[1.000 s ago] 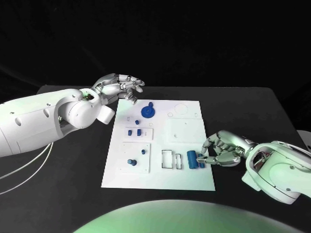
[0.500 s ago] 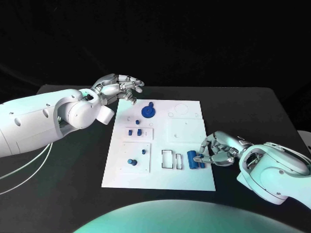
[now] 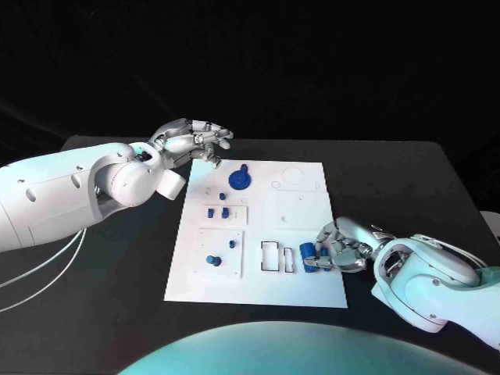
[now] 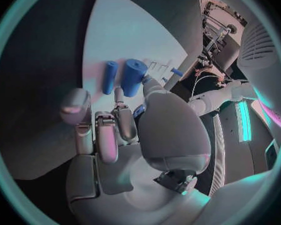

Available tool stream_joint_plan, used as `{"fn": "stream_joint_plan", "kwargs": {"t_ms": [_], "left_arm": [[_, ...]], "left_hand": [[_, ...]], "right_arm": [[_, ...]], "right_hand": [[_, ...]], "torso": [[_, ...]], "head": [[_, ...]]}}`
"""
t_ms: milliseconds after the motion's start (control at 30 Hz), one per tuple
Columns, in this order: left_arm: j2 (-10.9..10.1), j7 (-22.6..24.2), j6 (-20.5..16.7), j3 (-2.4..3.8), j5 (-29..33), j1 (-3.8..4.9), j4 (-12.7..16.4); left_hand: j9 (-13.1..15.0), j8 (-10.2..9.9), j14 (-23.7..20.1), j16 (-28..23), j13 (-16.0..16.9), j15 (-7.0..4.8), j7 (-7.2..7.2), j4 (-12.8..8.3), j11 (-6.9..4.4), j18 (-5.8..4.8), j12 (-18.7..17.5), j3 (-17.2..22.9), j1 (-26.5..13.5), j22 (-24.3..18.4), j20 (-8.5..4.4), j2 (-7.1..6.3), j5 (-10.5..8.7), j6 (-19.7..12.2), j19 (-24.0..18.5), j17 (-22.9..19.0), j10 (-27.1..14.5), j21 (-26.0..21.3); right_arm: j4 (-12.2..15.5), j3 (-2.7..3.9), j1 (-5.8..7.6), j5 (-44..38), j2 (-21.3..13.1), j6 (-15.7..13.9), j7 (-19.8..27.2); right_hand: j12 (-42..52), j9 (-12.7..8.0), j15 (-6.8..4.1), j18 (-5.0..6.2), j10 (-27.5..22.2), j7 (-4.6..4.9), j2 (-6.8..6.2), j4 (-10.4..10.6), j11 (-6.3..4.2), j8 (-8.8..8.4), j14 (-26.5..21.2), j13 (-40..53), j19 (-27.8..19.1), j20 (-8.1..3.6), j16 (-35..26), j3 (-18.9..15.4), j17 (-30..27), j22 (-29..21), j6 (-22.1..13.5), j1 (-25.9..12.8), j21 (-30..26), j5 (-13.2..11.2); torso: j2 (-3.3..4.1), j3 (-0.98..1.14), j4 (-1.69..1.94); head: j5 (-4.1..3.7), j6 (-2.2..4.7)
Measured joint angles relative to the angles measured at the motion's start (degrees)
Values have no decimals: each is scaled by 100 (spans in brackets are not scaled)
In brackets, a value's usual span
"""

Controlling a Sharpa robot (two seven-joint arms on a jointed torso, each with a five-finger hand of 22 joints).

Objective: Assemble the parts on the task board

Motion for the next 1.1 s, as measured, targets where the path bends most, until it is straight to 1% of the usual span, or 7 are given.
{"fn": "stream_joint_plan", "kwargs": {"t_ms": [400,667,767,867,900,967,1100], "left_arm": [[-8,-15,15,-1,0,0,-1],[-11,-22,23,-1,0,0,0],[-13,-27,27,-1,0,0,0],[-13,-31,31,-1,0,0,2],[-13,-32,32,-1,0,0,2],[-13,-34,35,-1,0,0,2],[-13,-39,38,-1,0,0,2]], "left_hand": [[-1,0,0,0,0,0,0,0,0,0,0,0,0,0,0,0,0,0,0,0,0,0],[2,0,-3,0,-2,3,0,1,0,0,0,-1,0,0,8,0,0,0,-8,0,0,-7],[11,0,-21,0,-6,21,0,16,0,0,0,-16,0,-8,21,0,0,0,-21,-5,0,-22],[11,0,-21,0,-6,20,0,16,0,0,0,-16,0,-7,21,0,0,0,-21,-5,0,-22],[11,0,-21,0,-6,20,0,16,0,0,0,-16,0,-7,21,0,0,0,-21,-5,0,-22],[11,0,-21,0,-6,21,0,16,0,0,0,-16,0,-7,21,0,0,0,-21,-5,0,-22],[11,0,-21,0,-5,21,0,16,0,0,0,-16,0,-7,21,0,0,0,-21,-5,0,-22]], "right_arm": [[-131,3,-60,-72,167,62,-88],[-190,25,-75,-116,268,103,-122],[-195,29,-78,-115,280,99,-123],[-194,29,-83,-99,284,61,-121],[-191,28,-86,-92,284,43,-119],[-175,20,-96,-75,284,-15,-111],[-134,5,-113,-38,264,-139,-102]], "right_hand": [[18,2,0,0,0,0,1,0,0,5,0,4,-2,2,0,0,-1,0,0,1,0,21],[98,-2,0,0,74,-20,145,0,-30,35,0,4,10,-11,22,0,-1,51,128,145,46,121],[196,-33,-25,0,173,-53,208,-20,-76,83,18,4,42,-42,22,39,-2,105,263,220,109,193],[275,-47,-67,0,249,-103,211,-14,-143,105,7,3,72,-73,46,149,-2,160,389,292,142,289],[306,-47,-102,-10,271,-92,217,-11,-166,123,8,3,79,-80,46,187,-2,182,402,345,179,330],[368,-46,-113,-90,332,-92,210,-19,-187,139,11,3,110,-110,46,270,-2,215,402,411,213,402],[447,-40,-155,-90,391,-62,173,-23,-245,171,10,3,130,-131,46,409,-2,247,432,448,217,534]], "torso": [[-1,1,-1],[-1,2,-1],[-1,1,-1],[-1,1,-2],[-1,1,-2],[-2,1,-2],[-3,1,-2]], "head": [[24,0],[19,0],[18,0],[18,0],[18,0],[18,0],[19,0]]}}
